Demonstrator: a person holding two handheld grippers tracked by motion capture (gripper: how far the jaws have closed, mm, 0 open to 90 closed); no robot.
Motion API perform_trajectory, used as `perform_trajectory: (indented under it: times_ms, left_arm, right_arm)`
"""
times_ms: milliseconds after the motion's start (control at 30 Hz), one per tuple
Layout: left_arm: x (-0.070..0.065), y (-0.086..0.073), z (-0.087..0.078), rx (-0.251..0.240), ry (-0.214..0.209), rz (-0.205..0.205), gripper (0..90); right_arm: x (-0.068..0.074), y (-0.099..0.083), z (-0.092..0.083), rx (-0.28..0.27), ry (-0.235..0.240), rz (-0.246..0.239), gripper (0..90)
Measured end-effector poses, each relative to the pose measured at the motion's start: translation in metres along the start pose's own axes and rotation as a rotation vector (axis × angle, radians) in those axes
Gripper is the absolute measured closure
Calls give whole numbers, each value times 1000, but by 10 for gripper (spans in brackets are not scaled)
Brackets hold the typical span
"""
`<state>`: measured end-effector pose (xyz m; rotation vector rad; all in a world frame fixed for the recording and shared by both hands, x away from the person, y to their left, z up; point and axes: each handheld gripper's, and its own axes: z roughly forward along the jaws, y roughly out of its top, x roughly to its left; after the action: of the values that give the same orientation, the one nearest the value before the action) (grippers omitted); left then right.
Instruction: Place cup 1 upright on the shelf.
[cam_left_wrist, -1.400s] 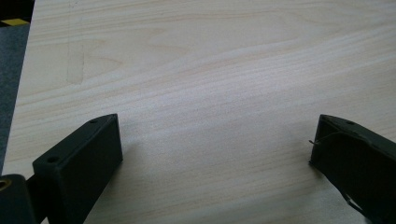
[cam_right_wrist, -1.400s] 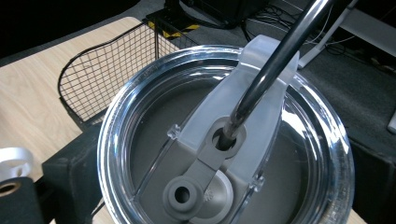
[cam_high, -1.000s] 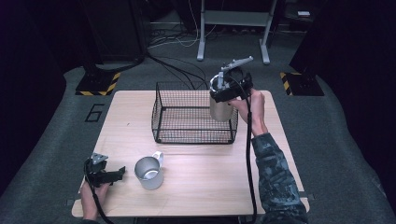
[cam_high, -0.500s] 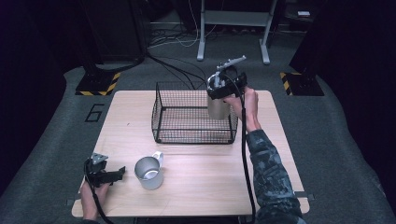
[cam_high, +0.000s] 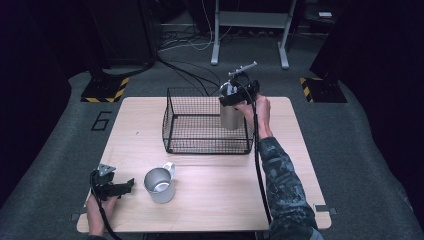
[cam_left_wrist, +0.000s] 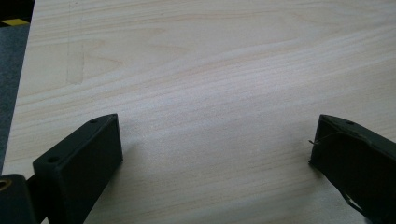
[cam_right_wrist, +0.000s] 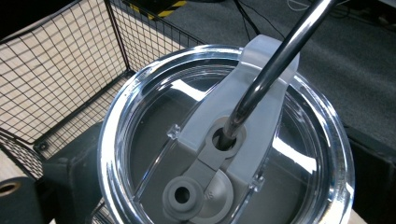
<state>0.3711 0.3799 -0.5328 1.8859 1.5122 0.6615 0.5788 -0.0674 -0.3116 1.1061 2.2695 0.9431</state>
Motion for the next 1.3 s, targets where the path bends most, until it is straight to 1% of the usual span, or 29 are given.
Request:
perform_trajectory:
  times_ms: [33,67,100,133,167,200,267,300,333,367,433,567,600,633,700,733,867,933,1300]
  left_arm:
    - [0,0,0,1,0,0,18]
    - [0,0,0,0,0,0,18]
    - [0,0,0,4,0,5,18]
    - [0,0,0,0,0,0,18]
    - [0,0,0,1,0,0,18]
    - [0,0,0,0,0,0,18]
    - [0,0,0,0,0,0,18]
    - [0,0,0,0,0,0,18]
    - [0,0,0,0,0,0,18]
    - [0,0,0,0,0,0,18]
    - [0,0,0,0,0,-1,18]
    - [0,0,0,0,0,-1,18]
    - [0,0,0,-2,0,-1,18]
    - [0,0,0,0,0,-1,18]
    - [0,0,0,0,0,-1,18]
    - [0,0,0,-1,0,0,18]
    - [0,0,0,-1,0,1,18]
    - [0,0,0,0,0,-1,18]
    - [0,0,0,0,0,0,18]
  right_arm:
    - [1,0,2,10,-1,16,34]
    - [1,-1,4,11,-1,18,34]
    - [0,-1,6,8,0,13,34]
    - [-1,-1,8,7,2,1,34]
    - [-1,-2,10,4,3,8,34]
    - [0,-2,12,14,9,23,34]
    - [0,-3,17,9,8,27,34]
    - [0,-3,17,9,8,27,34]
    - [-1,-4,21,14,15,21,34]
    - [-1,-4,21,14,15,21,34]
    - [-1,-6,26,18,12,31,34]
    - [-1,-9,35,36,18,52,33]
    - [-1,-10,38,41,24,66,33]
    - [-2,-11,41,48,23,60,33]
    - [-1,-12,46,54,29,77,34]
    - [-1,-12,48,62,25,74,34]
    - [-1,-13,53,69,27,73,33]
    - [-1,-14,56,81,21,83,33]
    - [-1,-17,66,99,18,111,33]
